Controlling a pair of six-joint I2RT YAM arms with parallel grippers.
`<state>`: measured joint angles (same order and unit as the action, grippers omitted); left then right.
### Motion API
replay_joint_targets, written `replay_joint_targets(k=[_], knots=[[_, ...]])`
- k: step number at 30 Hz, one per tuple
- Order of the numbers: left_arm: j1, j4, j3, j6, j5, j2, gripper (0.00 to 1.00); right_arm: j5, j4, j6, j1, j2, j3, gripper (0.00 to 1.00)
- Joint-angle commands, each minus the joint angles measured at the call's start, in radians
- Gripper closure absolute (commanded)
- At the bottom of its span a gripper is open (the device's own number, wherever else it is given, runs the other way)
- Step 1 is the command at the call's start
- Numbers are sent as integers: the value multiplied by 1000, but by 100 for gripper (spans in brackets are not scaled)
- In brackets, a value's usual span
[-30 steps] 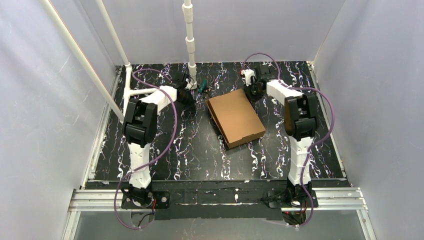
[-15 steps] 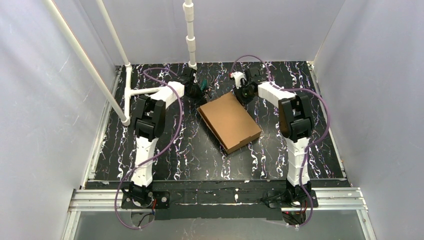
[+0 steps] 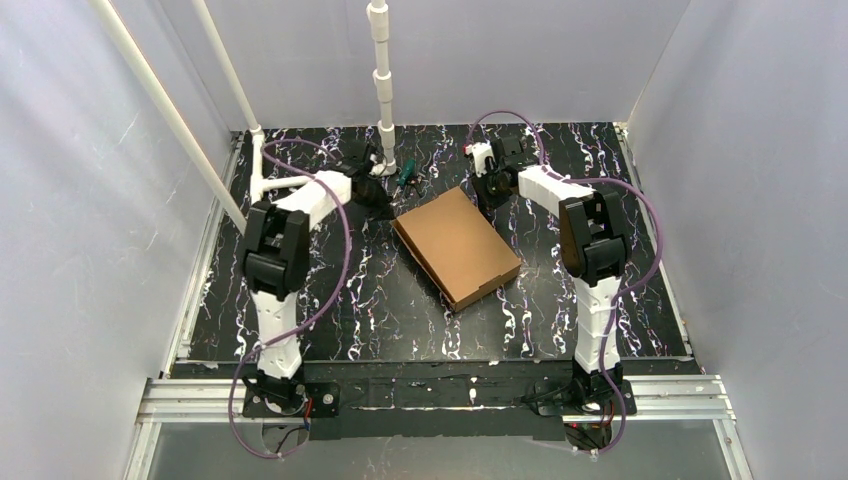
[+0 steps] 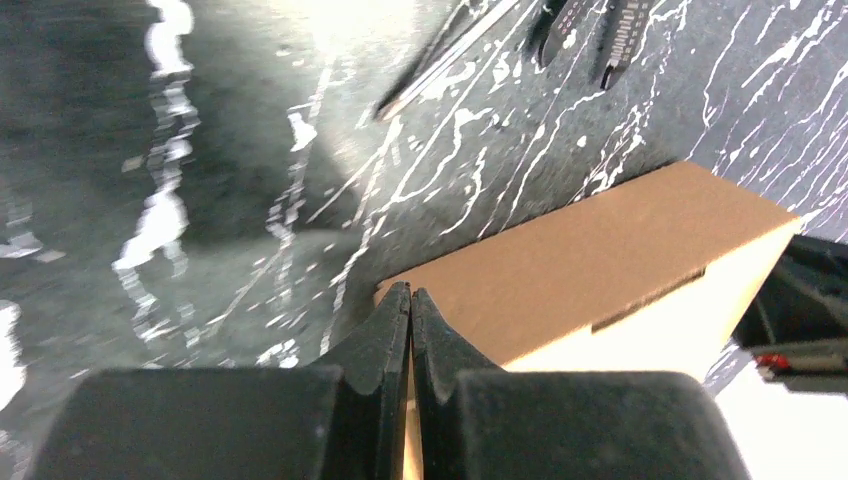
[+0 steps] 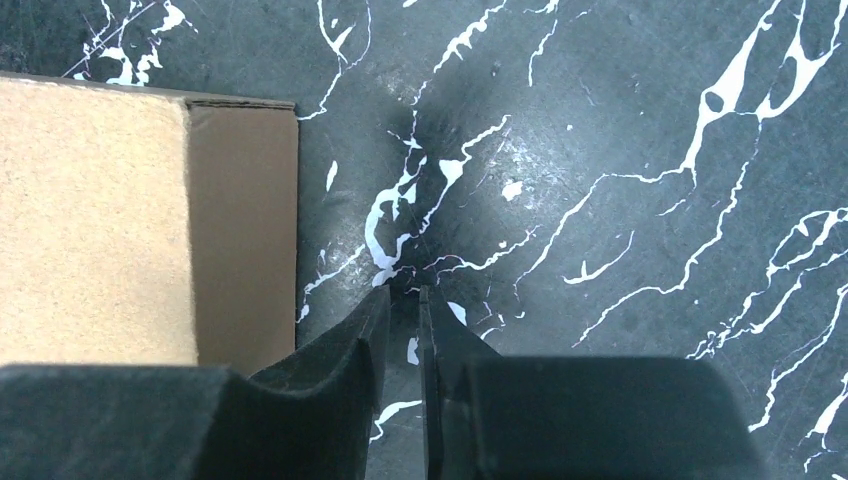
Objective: Fold the paper box
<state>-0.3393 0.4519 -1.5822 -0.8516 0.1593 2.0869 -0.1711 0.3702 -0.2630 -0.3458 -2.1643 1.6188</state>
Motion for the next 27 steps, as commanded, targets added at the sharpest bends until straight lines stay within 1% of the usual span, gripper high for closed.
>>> replay_joint_targets(k=[1, 5, 8, 11, 15, 20, 23, 27], knots=[[6, -29, 133, 125, -72, -202, 100, 12, 56, 5, 12, 3, -50, 74], [7, -50, 249, 243, -129, -305, 100, -4, 58, 0, 11, 4, -63, 74], [7, -51, 288, 316, -118, -326, 100, -11, 63, -1, 11, -3, -60, 74], [7, -32, 267, 336, -39, -285, 100, -20, 70, -2, 10, -9, -56, 74], [5, -32, 228, 319, 15, -222, 100, -26, 75, -7, 5, -6, -55, 74], [-6, -65, 150, 246, 103, -116, 100, -47, 82, -23, -19, -4, -61, 74], [-25, -96, 99, 211, 109, -66, 100, -54, 81, -39, -47, 10, -76, 75], [-53, -77, 3, 209, 118, -9, 100, -48, 70, -54, -72, 28, -103, 75]])
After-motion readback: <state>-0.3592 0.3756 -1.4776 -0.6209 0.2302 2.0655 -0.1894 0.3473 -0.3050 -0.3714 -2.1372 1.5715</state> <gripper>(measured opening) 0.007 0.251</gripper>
